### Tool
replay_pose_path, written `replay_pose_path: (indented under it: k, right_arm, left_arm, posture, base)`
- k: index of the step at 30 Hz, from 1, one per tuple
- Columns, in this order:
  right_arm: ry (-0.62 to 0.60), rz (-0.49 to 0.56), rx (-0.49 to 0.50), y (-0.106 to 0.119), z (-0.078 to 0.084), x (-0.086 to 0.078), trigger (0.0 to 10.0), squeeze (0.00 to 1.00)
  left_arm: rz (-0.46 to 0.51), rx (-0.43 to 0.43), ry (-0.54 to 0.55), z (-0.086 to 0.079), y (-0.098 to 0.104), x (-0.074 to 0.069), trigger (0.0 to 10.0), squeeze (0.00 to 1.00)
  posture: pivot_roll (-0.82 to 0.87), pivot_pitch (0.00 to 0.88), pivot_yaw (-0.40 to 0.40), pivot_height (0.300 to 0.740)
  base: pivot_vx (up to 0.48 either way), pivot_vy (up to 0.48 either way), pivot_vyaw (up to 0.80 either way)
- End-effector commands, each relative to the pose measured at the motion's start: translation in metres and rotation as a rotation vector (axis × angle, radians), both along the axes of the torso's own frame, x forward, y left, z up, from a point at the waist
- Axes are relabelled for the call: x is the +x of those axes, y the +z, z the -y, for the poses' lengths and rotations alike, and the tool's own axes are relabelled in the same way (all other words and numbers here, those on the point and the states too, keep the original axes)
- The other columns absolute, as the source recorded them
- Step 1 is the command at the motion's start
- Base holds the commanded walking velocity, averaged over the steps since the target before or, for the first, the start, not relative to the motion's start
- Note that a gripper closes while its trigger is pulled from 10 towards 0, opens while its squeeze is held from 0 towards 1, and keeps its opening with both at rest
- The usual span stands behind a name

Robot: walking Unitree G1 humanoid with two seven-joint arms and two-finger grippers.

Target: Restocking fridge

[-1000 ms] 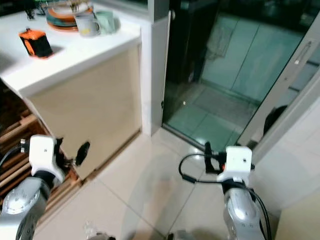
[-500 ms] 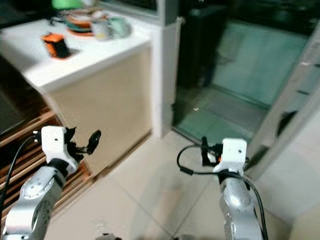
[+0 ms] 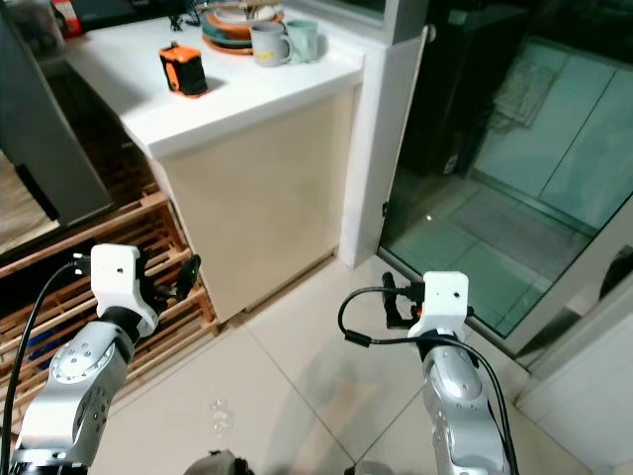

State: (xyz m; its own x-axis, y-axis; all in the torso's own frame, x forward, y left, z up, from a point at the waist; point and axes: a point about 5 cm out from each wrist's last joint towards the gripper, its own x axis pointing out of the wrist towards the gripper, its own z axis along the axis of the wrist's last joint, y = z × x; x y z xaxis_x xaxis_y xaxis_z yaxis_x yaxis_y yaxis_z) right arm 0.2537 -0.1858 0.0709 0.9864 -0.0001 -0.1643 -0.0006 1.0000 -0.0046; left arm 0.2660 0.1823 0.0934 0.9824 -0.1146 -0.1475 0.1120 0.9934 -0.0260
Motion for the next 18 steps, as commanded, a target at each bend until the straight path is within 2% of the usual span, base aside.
replay_pose_path:
  k: [1, 4, 7, 13, 18]
  right_arm:
    - [0.006, 0.009, 0.026, 0.0, -0.003, 0.003, 10.0, 0.0]
    - [0.011, -0.002, 0.046, -0.004, -0.005, 0.003, 10.0, 0.0]
    - [0.021, 0.005, 0.047, -0.004, -0.004, 0.004, 10.0, 0.0]
    - [0.032, 0.021, 0.054, -0.003, -0.002, 0.007, 10.0, 0.0]
    - [0.051, 0.025, 0.06, -0.004, -0.003, 0.008, 10.0, 0.0]
  left_arm:
    - [-0.009, 0.005, 0.034, -0.008, -0.004, 0.001, 10.0, 0.0]
    - [-0.034, -0.009, 0.079, -0.014, -0.013, 0.005, 10.0, 0.0]
    - [-0.015, -0.013, 0.083, -0.012, -0.009, 0.009, 10.0, 0.0]
    - [-0.009, -0.014, 0.1, -0.011, -0.009, 0.009, 10.0, 0.0]
    - [0.008, -0.016, 0.121, -0.011, -0.007, 0.014, 10.0, 0.0]
  posture:
    - [-0.12, 0.016, 0.041, 0.706]
    - [-0.11, 0.022, 0.032, 0.706]
    - [-0.11, 0.021, 0.025, 0.706]
    - [-0.12, 0.024, 0.025, 0.706]
    - [-0.12, 0.016, 0.026, 0.706]
  base:
    - [0.0, 0.0, 0.5]
    - [0.0, 0.0, 0.5]
    - [0.0, 0.0, 0.5]
    - [0.0, 0.451, 0.5]
    - [0.0, 0.0, 0.5]
